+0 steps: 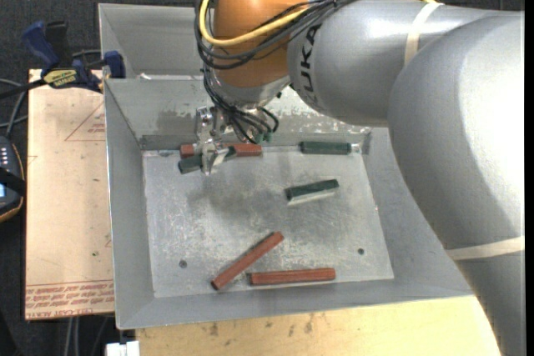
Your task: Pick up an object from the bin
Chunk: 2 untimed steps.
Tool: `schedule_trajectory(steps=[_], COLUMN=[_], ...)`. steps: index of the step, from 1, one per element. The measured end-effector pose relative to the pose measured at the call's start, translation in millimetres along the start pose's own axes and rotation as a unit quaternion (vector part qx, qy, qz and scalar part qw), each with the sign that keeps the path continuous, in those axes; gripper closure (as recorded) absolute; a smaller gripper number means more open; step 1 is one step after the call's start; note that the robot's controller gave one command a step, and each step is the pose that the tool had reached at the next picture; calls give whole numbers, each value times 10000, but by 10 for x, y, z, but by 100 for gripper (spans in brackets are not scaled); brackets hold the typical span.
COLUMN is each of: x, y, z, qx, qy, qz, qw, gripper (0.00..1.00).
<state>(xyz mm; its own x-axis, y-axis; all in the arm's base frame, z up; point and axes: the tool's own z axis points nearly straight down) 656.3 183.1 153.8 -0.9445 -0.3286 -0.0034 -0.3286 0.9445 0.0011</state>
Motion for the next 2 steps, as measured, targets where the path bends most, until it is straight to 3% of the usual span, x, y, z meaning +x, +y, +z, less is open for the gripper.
schedule_trajectory(steps=[1,2], x=[0,33], y=[-1,16], z=[0,-502], qx=[-1,0], qy=[0,24], qz=[1,-42], qw=[10000,10000], gripper=[100,100])
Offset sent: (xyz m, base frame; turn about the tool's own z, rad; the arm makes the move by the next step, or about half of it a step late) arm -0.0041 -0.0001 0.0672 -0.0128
